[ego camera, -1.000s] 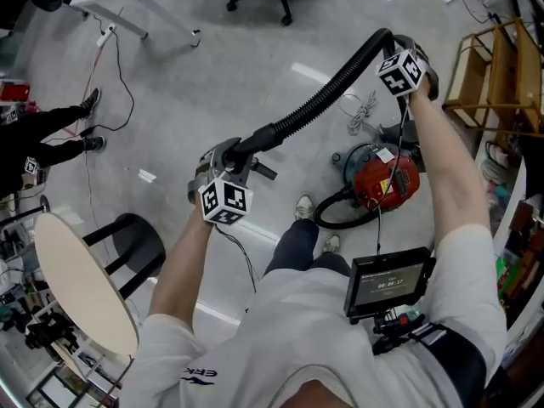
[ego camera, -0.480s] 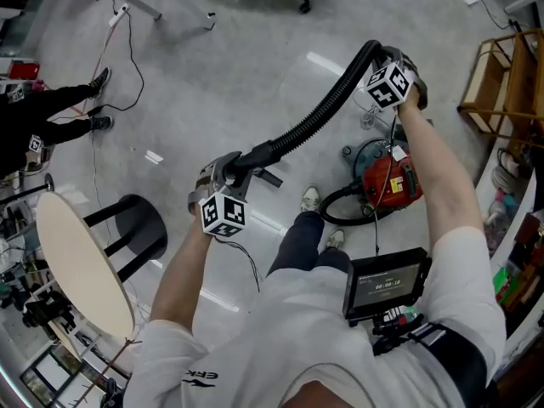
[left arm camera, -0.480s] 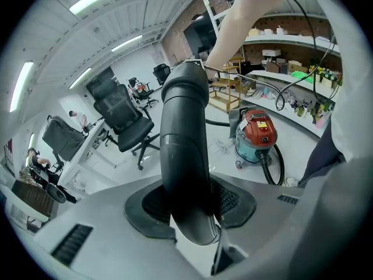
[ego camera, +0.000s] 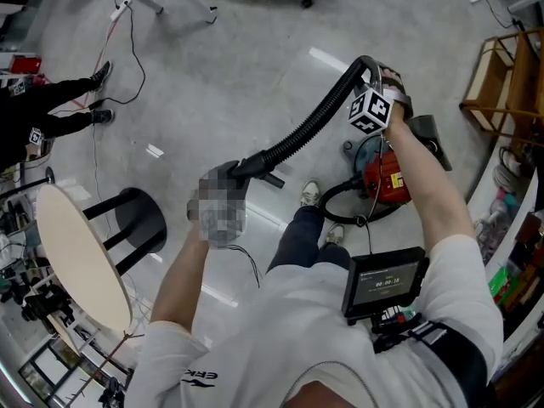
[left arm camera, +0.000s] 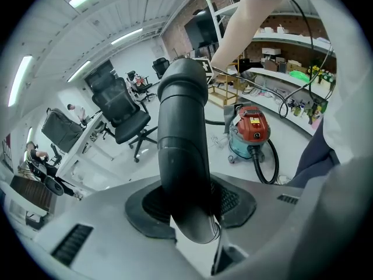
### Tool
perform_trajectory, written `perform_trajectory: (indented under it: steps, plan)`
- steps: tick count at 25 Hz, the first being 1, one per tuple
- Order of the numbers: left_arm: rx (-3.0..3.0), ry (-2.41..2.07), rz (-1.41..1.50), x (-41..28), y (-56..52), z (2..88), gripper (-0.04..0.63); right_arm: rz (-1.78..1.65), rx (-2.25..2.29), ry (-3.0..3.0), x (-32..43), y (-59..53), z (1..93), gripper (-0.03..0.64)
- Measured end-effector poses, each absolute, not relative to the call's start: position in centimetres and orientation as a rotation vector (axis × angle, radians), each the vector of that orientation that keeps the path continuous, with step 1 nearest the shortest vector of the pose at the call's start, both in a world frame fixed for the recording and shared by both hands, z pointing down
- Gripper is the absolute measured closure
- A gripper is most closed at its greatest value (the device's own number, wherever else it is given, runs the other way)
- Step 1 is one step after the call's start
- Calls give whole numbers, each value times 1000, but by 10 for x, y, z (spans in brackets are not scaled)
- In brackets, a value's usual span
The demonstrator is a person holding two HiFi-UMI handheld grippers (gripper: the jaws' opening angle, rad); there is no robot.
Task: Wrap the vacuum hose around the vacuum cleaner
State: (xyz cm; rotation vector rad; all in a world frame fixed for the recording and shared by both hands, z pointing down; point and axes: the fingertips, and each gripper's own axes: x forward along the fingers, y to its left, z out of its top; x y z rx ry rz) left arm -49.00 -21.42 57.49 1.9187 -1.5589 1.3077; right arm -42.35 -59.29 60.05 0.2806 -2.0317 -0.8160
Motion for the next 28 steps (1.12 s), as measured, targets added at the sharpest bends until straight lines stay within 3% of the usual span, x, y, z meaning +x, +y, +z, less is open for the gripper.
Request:
perform_trajectory:
  steps: [28]
  plan:
    - [1772,-1339,1464,-442,-18,618,459,-629,-116,-2010,-357,-327,726,443]
